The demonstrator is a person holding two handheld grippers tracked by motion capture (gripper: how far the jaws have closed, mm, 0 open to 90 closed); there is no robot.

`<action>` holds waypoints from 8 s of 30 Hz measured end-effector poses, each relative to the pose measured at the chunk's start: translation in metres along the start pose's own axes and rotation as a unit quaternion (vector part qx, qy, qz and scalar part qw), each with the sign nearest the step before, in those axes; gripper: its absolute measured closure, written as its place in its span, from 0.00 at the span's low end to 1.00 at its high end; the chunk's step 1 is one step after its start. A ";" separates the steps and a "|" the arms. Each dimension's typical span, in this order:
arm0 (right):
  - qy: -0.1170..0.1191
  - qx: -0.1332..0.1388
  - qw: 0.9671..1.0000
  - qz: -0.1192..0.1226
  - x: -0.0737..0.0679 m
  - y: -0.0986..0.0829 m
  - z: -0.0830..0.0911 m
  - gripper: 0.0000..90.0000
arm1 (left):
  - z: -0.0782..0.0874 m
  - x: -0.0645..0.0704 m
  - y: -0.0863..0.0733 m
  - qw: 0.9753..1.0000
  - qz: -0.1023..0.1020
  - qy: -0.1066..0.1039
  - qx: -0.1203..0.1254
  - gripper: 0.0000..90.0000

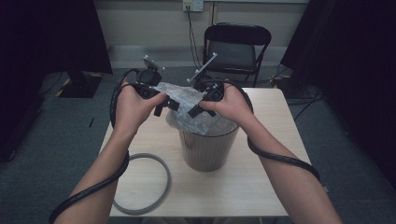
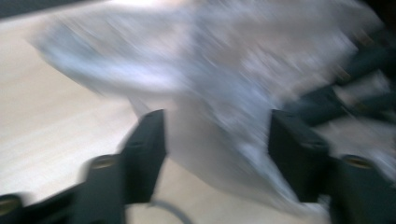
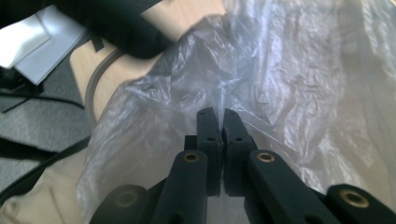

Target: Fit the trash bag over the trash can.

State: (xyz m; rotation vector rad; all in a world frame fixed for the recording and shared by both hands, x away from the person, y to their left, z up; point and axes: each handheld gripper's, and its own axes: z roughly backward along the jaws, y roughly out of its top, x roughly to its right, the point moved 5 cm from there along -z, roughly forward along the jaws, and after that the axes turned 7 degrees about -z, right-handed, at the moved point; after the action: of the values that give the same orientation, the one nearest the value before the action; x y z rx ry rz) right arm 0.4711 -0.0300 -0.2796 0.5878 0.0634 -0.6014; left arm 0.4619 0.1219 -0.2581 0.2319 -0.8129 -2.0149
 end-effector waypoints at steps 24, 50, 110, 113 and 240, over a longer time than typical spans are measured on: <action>-0.008 -0.036 0.999 -0.006 0.018 -0.045 0.019 0.84 | -0.023 0.009 -0.005 0.998 0.016 -0.049 -0.044 0.63; -0.059 0.001 0.998 -0.015 0.028 -0.006 0.000 0.89 | -0.014 0.025 -0.017 0.995 -0.013 -0.071 -0.063 0.61; -0.138 0.080 0.976 -0.149 0.111 -0.070 0.094 1.00 | -0.015 0.028 -0.017 0.995 -0.016 -0.067 -0.075 0.56; -0.119 0.074 0.978 -0.157 0.115 -0.084 0.086 1.00 | -0.015 0.028 -0.017 0.995 -0.015 -0.067 -0.078 0.56; -0.121 0.076 0.989 -0.024 0.091 -0.059 0.117 0.58 | -0.020 0.032 -0.020 0.992 0.003 -0.088 -0.091 0.49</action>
State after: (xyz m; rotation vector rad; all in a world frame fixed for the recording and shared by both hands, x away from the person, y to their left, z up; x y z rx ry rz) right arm 0.5010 -0.1797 -0.2321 0.6581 -0.2000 -0.7243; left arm 0.4392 0.0936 -0.2814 -0.0527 -0.7299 -2.1108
